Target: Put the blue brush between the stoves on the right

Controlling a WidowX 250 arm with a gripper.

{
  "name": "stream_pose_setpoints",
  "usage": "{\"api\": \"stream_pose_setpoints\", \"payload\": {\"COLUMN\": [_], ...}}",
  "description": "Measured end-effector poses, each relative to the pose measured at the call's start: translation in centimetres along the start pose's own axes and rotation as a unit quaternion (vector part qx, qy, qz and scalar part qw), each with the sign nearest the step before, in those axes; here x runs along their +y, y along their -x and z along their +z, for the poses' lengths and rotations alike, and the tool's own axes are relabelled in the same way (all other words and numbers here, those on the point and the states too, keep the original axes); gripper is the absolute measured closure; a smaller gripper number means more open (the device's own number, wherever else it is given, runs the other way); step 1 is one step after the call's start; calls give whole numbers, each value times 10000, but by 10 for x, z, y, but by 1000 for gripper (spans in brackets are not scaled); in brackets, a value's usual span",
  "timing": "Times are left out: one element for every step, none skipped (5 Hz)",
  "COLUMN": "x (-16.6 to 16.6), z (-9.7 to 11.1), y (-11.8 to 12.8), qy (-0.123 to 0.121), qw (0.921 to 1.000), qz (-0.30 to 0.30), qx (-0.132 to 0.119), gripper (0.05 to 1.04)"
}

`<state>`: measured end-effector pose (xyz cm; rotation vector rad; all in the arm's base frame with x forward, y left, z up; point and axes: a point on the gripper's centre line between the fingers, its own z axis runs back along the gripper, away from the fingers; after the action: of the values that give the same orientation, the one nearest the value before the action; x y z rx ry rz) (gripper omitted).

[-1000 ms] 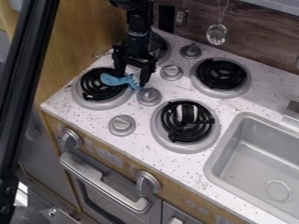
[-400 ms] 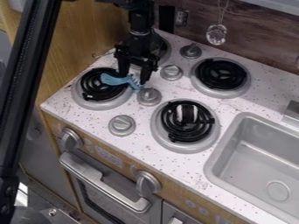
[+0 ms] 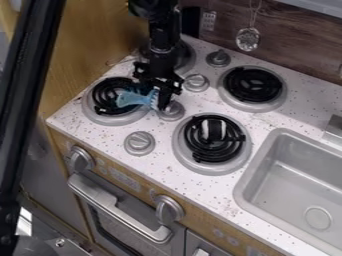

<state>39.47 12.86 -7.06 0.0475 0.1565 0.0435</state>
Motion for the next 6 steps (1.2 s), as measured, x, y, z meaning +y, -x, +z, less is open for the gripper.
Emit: {"api": "stream_pose_setpoints", "payload": {"x": [-11,-34,-66,-102,-126,-151], "z": [17,40,44,48,64,55], "y": [1,1,-6,-15,-37,-53], "qy": [102,342,459,465,497,368], "qw": [9992,9965,9937,9892,9822,9789], "qz": [-98,-192,-439,-808,-1027,-1289], "qx": [-386,-733,-924,-1134,-1495,-1543], "gripper": [578,578,578,578,578,578]}}
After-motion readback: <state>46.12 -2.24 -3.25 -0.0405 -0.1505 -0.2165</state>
